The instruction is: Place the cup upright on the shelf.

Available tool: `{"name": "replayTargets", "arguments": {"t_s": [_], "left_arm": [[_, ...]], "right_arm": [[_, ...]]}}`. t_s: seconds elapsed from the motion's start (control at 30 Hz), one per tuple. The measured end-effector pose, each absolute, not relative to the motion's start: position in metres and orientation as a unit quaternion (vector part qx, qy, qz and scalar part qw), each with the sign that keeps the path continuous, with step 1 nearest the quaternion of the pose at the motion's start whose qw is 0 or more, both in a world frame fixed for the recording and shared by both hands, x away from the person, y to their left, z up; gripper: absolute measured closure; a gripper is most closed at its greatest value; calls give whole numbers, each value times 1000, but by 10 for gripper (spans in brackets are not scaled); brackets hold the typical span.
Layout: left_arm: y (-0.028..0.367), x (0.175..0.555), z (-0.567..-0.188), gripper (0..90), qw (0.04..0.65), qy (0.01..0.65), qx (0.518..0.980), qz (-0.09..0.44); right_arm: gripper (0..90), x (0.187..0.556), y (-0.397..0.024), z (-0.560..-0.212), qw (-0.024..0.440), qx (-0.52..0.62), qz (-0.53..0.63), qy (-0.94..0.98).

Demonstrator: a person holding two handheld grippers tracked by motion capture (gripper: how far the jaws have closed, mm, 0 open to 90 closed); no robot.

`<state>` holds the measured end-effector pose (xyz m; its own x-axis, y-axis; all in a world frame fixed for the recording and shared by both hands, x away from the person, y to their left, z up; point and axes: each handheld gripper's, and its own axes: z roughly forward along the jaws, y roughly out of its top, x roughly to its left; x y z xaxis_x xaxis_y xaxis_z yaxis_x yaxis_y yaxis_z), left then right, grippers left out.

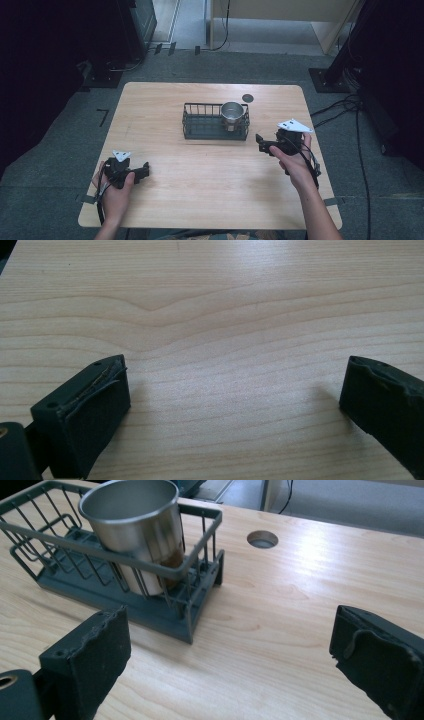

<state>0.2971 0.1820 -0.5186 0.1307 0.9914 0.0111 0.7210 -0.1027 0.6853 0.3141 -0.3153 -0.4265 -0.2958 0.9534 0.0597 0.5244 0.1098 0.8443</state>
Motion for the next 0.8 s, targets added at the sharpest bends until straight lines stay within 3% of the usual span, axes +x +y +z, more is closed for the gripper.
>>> {"name": "replayTargets", "arguments": {"t_s": [0.8], "left_arm": [[182,297,-519,0,274,611,700,247]], "right_arm": [[32,279,-354,-474,254,573,375,684]]}}
